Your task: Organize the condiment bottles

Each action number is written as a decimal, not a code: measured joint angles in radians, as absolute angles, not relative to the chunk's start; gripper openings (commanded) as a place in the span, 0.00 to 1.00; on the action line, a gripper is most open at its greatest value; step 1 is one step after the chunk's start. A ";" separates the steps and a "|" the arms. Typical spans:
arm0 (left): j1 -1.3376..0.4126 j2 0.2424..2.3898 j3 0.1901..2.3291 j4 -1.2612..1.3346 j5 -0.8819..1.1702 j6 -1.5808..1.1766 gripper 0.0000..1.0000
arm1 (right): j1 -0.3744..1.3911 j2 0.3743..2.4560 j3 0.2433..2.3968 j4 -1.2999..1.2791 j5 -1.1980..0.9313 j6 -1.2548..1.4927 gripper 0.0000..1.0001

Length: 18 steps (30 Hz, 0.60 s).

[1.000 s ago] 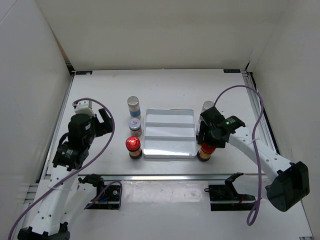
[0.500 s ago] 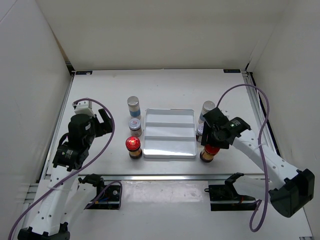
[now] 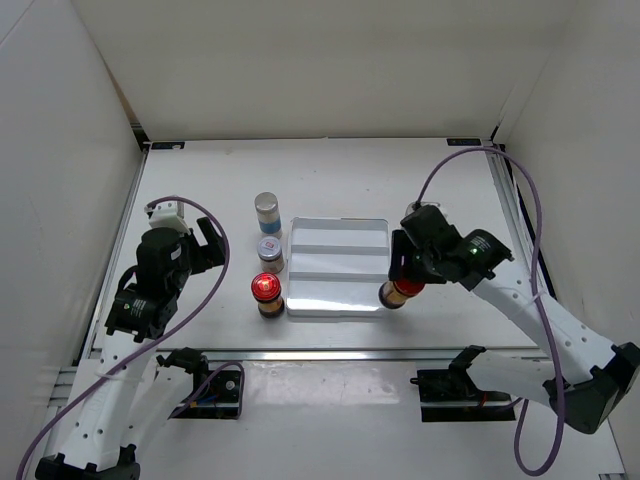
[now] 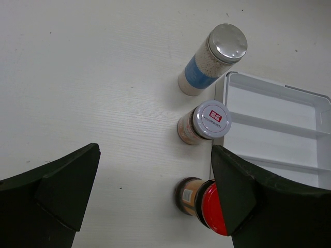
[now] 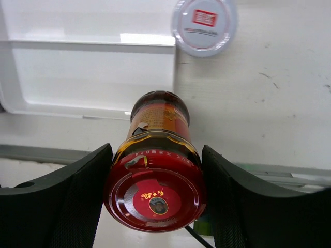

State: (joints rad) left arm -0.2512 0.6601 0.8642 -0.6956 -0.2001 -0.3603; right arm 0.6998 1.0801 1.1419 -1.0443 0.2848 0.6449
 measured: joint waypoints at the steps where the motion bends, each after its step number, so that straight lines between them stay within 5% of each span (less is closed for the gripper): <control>1: -0.251 0.660 0.864 -0.696 -0.200 -0.360 0.99 | 0.715 1.084 1.142 -1.031 0.279 0.640 0.03; 14: -0.251 0.661 0.859 -0.695 -0.199 -0.360 0.99 | 0.804 1.284 1.142 -0.875 0.310 0.598 0.03; 18: -0.251 0.661 0.857 -0.692 -0.193 -0.360 0.99 | 0.804 1.310 1.128 -0.846 0.323 0.599 0.12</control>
